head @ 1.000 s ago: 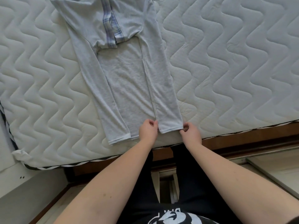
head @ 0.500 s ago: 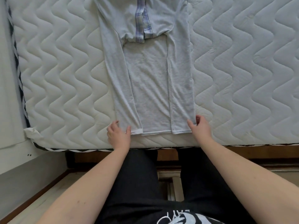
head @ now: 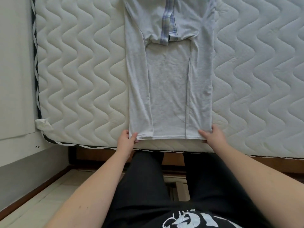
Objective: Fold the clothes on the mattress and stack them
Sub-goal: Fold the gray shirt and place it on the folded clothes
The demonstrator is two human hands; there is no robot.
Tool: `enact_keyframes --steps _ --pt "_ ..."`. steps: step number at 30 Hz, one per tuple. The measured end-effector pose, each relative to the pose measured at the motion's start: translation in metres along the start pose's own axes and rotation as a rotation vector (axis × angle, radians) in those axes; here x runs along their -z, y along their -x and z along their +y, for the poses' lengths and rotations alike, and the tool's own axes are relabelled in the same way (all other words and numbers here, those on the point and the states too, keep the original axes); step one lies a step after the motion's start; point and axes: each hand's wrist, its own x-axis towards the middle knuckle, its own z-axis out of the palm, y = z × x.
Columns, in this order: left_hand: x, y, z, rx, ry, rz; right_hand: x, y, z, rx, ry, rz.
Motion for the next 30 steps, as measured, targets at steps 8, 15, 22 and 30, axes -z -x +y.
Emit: enact_keyframes --steps 8,15,22,30 --pt "0.001 0.0 0.007 0.056 -0.079 0.019 -0.008 0.003 0.009 -0.011 0.205 0.13" --pt "-0.013 0.014 0.014 -0.405 -0.597 0.303 -0.014 0.005 0.007 0.013 0.217 0.254" --pt "-0.058 -0.001 0.047 -0.419 -1.041 -0.008 -0.024 0.008 -0.008 0.059 0.353 0.387" --pt "-0.067 -0.007 0.05 -0.315 -1.228 -0.088 -0.049 0.001 -0.065 0.329 0.443 0.458"
